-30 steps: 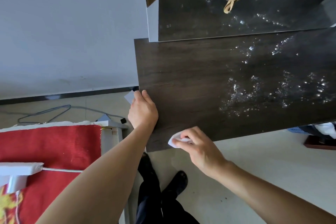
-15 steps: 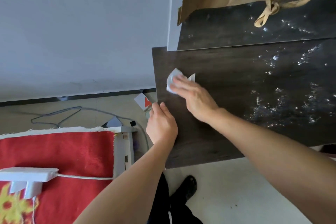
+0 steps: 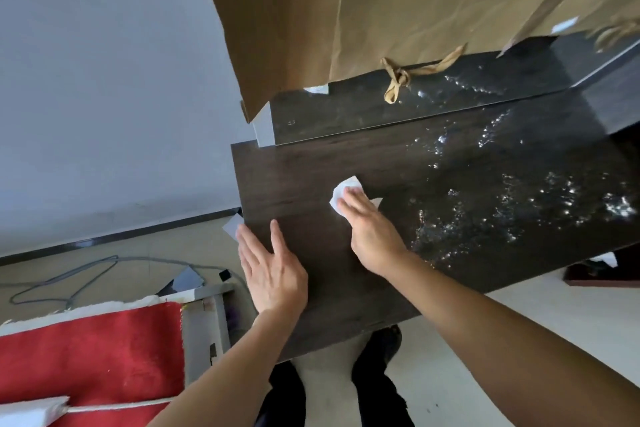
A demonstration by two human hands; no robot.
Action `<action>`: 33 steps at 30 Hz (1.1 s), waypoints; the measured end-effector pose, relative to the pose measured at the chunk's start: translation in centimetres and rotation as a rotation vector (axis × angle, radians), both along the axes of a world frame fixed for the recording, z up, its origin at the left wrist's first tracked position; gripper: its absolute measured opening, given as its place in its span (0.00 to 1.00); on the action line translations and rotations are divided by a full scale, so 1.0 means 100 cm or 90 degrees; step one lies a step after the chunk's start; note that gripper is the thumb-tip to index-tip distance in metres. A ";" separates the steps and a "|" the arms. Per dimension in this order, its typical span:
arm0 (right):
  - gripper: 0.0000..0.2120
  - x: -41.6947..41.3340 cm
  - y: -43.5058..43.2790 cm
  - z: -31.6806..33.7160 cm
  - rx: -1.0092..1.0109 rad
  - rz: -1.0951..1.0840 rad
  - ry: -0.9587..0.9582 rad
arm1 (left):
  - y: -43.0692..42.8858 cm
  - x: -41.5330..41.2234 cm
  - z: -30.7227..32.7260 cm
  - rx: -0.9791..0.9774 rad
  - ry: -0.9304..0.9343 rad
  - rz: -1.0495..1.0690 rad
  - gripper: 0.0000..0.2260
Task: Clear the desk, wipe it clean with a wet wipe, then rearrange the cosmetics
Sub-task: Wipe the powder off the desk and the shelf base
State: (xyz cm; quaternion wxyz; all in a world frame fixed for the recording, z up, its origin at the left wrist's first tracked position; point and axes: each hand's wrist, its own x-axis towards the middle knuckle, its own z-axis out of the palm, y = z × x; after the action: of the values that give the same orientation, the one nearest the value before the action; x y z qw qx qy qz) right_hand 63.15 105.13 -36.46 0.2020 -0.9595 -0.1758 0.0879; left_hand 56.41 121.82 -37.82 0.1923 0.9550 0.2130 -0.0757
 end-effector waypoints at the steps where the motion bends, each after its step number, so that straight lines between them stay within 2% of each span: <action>1: 0.29 0.009 -0.002 0.000 0.023 0.025 -0.006 | -0.001 0.004 -0.001 0.027 -0.018 -0.017 0.24; 4: 0.28 0.054 -0.032 0.004 0.012 -0.008 -0.039 | -0.016 0.014 -0.005 0.102 -0.060 -0.166 0.24; 5: 0.29 0.072 -0.048 0.002 -0.015 -0.035 -0.033 | -0.028 0.018 -0.006 0.102 -0.062 -0.177 0.23; 9: 0.28 0.115 -0.126 -0.004 -0.099 -0.148 0.000 | -0.086 0.034 -0.003 0.056 -0.039 -0.051 0.25; 12: 0.26 0.130 -0.183 0.003 -0.129 -0.252 0.007 | -0.120 0.043 -0.007 0.081 -0.044 -0.089 0.25; 15: 0.25 0.142 -0.181 -0.001 -0.100 -0.342 -0.011 | -0.132 0.054 -0.011 0.102 -0.050 -0.076 0.24; 16: 0.26 0.141 -0.168 -0.003 -0.070 -0.318 -0.020 | -0.134 0.056 -0.012 0.107 -0.048 -0.072 0.24; 19: 0.31 0.121 -0.119 -0.005 0.013 -0.058 -0.041 | -0.136 0.060 -0.013 0.119 -0.057 -0.071 0.23; 21: 0.31 0.118 -0.119 -0.002 0.039 0.045 -0.036 | -0.137 0.060 -0.011 0.117 -0.061 -0.065 0.23; 23: 0.31 0.137 -0.151 -0.002 0.044 0.020 -0.053 | -0.138 0.061 -0.009 0.119 -0.068 -0.061 0.23; 26: 0.30 0.163 -0.207 -0.004 -0.007 -0.108 -0.052 | -0.137 0.063 -0.009 0.120 -0.075 -0.059 0.23; 29: 0.26 0.160 -0.186 -0.003 0.010 -0.176 -0.057 | -0.137 0.063 -0.011 0.129 -0.081 -0.055 0.23; 33: 0.19 0.106 -0.144 -0.004 0.075 0.076 -0.041 | -0.139 0.062 -0.007 0.128 -0.080 -0.056 0.23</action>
State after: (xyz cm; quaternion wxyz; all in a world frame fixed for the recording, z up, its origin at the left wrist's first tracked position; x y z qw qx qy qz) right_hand 73.70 90.77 -36.82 0.2471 -0.9360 -0.2439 0.0582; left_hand 62.58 107.93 -38.51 0.1049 0.9807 0.1652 -0.0026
